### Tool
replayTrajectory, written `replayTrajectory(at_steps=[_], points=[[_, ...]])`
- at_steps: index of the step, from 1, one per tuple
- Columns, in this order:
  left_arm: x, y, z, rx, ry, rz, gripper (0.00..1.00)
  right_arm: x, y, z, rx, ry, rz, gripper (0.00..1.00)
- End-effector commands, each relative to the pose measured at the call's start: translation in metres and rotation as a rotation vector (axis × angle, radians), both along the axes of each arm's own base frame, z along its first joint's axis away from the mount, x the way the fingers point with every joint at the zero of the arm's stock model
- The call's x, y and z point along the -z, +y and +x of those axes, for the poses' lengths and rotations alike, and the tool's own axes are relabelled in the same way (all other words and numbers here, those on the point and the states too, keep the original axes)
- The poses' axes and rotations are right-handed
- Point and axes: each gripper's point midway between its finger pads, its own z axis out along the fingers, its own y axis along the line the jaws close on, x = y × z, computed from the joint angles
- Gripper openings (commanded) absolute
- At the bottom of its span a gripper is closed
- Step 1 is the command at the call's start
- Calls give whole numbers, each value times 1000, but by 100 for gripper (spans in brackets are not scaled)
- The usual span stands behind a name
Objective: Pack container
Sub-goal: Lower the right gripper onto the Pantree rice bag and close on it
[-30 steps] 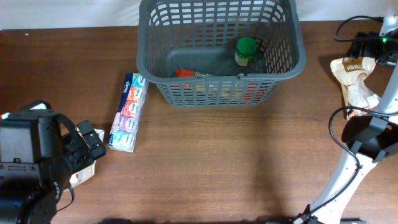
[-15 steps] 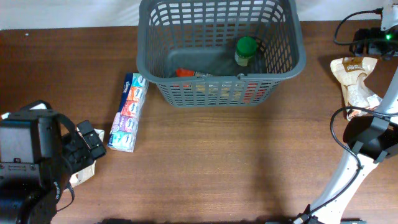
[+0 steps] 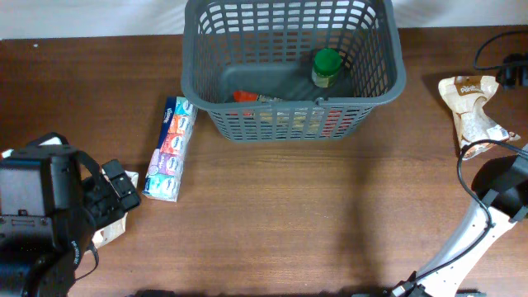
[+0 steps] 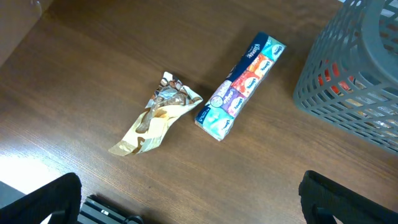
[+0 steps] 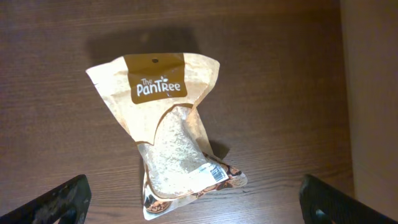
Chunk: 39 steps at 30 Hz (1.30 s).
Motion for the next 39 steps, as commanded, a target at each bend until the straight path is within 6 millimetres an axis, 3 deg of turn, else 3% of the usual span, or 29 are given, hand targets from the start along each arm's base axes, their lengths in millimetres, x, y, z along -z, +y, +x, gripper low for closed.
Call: replayTrajectory(at_steps=[1, 14, 20, 39], points=[[0, 0, 0, 7, 1, 4, 100, 9, 4, 5, -22, 2, 20, 99], [0, 0, 0, 7, 1, 4, 100, 81, 2, 12, 8, 183, -25, 99], [0, 0, 0, 7, 1, 4, 100, 105, 12, 16, -15, 235, -11, 99], [0, 0, 0, 7, 1, 4, 100, 184, 14, -10, -3, 427, 35, 99]])
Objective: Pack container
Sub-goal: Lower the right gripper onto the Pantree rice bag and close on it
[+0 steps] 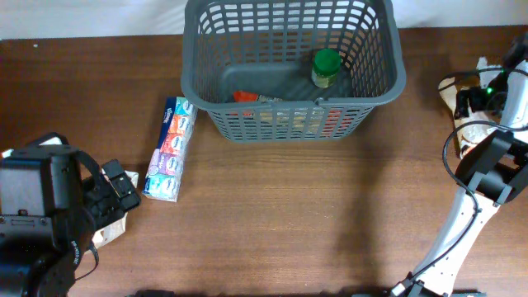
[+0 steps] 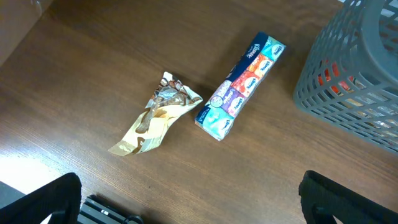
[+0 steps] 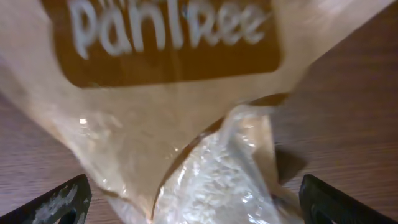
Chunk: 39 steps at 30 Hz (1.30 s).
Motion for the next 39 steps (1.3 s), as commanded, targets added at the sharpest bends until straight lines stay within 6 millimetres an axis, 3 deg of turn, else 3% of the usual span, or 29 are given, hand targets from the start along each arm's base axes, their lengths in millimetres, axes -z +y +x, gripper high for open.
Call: replayTrajectory(at_steps=[1, 8, 17, 24, 28, 29, 30, 31, 33, 39], points=[[0, 0, 0, 7, 1, 4, 100, 21, 1, -7, 12, 50, 7, 99], [0, 0, 0, 7, 1, 4, 100, 32, 3, -9, 10, 62, 14, 99], [0, 0, 0, 7, 1, 4, 100, 32, 7, -2, 7, 28, 38, 98], [0, 0, 0, 7, 1, 4, 99, 32, 7, -2, 33, 25, 40, 59], [0, 0, 0, 7, 1, 4, 99, 32, 7, -2, 34, 25, 39, 58], [0, 0, 0, 7, 1, 4, 100, 32, 6, -2, 43, 24, 39, 52], [0, 0, 0, 7, 1, 4, 100, 32, 7, -2, 60, 20, 44, 36], [0, 0, 0, 7, 1, 4, 100, 32, 7, -1, 72, 18, 46, 27], [0, 0, 0, 7, 1, 4, 100, 32, 8, -1, 84, 16, 48, 16], [0, 0, 0, 7, 1, 4, 100, 32, 8, -1, 93, 14, 51, 4]])
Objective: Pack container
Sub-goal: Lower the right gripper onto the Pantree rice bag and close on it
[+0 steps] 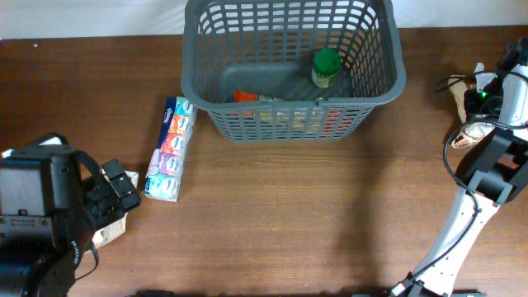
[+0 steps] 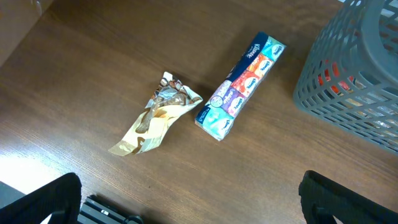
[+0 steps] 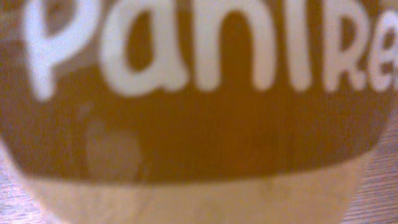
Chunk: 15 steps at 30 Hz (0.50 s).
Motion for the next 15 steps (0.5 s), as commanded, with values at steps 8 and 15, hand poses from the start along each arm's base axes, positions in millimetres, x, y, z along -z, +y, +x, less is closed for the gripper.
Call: replayTrajectory(at_steps=[8, 15], points=[[0, 0, 0, 7, 1, 4, 100, 13, 10, 1, 59, -1, 54, 4], [0, 0, 0, 7, 1, 4, 100, -8, 3, 14, 175, -76, 32, 4]])
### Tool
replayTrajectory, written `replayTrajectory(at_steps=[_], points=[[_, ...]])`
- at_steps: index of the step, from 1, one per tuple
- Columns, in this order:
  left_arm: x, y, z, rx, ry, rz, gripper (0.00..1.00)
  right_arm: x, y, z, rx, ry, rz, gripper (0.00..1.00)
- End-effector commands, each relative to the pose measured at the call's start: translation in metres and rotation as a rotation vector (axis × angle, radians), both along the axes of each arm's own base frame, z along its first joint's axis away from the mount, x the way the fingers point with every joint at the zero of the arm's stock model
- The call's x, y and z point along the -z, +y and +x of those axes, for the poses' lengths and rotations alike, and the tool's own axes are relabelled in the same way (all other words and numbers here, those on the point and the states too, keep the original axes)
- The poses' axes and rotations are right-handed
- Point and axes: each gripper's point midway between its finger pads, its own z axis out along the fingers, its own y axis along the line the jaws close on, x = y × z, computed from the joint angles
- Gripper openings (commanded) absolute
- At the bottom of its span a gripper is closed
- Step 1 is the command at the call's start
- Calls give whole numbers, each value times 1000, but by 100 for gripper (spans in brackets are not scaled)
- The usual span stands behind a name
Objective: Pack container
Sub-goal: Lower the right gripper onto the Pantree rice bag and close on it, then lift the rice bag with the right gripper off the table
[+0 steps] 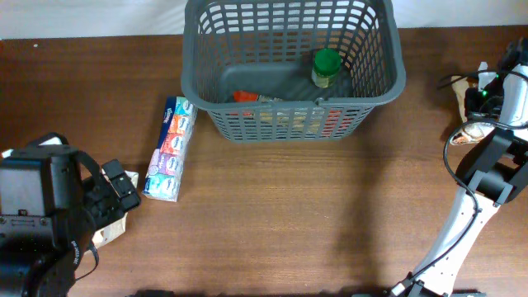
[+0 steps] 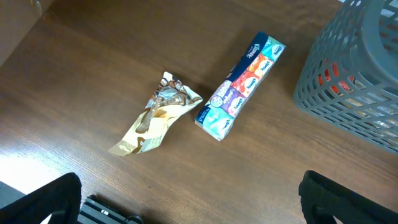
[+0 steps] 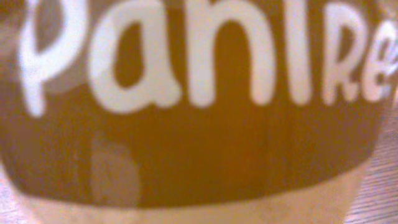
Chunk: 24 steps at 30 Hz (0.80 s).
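Observation:
A grey basket point(image 1: 293, 103) stands at the back centre, holding a green-capped bottle point(image 1: 327, 66) and a red packet point(image 1: 245, 96). A colourful tissue pack point(image 1: 168, 149) point(image 2: 241, 86) lies left of it, with a crumpled gold wrapper point(image 2: 155, 115) beside that. My left gripper point(image 2: 189, 199) hangs open, well short of the wrapper. At the right edge my right gripper point(image 1: 493, 89) is down on the tan PanTree pouch point(image 1: 469, 134). The pouch's brown label point(image 3: 199, 93) fills the right wrist view and hides the fingers.
The basket's far wall stands near the table's back edge. A black cable point(image 1: 495, 45) runs at the back right corner. My right arm's white link point(image 1: 462, 227) reaches across the right side of the brown table point(image 1: 313, 214).
The pouch label has shifted slightly and looms a little larger in the right wrist view. The right gripper sits at nearly the same spot. The left arm has not moved.
My right gripper first hung open well above the flat pouch, near the table's right front. Then it was low over the pouch with the label close. After that the label filled the view, as it does now. The left side stayed unchanged throughout.

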Motion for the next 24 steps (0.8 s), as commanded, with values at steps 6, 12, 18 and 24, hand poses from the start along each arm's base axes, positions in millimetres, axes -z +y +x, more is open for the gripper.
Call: replayTrajectory(at_steps=[6, 12, 18, 24], points=[[0, 0, 0, 7, 1, 4, 100, -48, 3, 36, 132, -200, 41, 4], [0, 0, 0, 7, 1, 5, 100, -108, 18, 61, 141, -395, 123, 4], [0, 0, 0, 7, 1, 4, 100, -165, 27, 69, 138, -548, 146, 4], [0, 0, 0, 7, 1, 4, 100, -176, 25, 66, 139, -564, 116, 4]])
